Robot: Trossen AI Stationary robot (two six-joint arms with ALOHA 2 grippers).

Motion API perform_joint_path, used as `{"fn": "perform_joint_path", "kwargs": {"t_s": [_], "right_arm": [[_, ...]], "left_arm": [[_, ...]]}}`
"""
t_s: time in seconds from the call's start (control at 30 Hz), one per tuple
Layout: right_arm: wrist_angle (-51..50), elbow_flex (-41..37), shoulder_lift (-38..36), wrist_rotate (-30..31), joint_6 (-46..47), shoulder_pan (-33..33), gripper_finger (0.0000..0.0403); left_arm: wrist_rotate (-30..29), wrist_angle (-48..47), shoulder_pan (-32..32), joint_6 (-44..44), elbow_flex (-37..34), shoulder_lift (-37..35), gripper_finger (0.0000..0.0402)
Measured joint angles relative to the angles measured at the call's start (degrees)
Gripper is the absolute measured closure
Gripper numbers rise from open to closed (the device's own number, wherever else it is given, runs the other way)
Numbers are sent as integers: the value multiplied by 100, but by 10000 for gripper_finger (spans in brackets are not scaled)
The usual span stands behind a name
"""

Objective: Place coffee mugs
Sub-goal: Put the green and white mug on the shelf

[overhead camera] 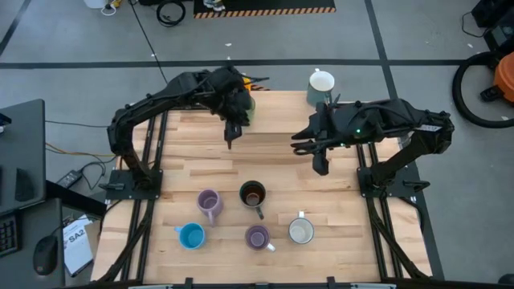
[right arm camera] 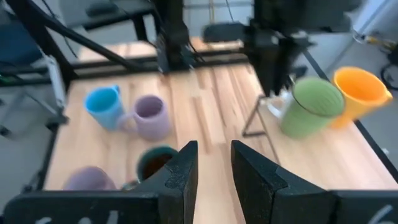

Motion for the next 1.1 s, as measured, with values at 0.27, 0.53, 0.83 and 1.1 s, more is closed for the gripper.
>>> {"fn": "perform_joint_path", "kwargs": {"t_s": [0.27, 0.53, 0.83, 1.1], "right_arm": [[-553, 0, 9, -108, -108, -184, 301], [-289, -460, -4, -550, -270, -305, 301], [341, -1307, -3, -952, -422, -382, 301], [1492, -2030, 10, -1034, -1143, -1052, 301]], "left_arm": [[-66, 765, -452, -466, -737, -196, 338], [-387, 1243, -805, -875, -1376, -660, 338], [-868, 1556, -1243, -1613, -2523, -1405, 338], [-1912, 1517, -1272, -2102, -3225, -2099, 338]]}}
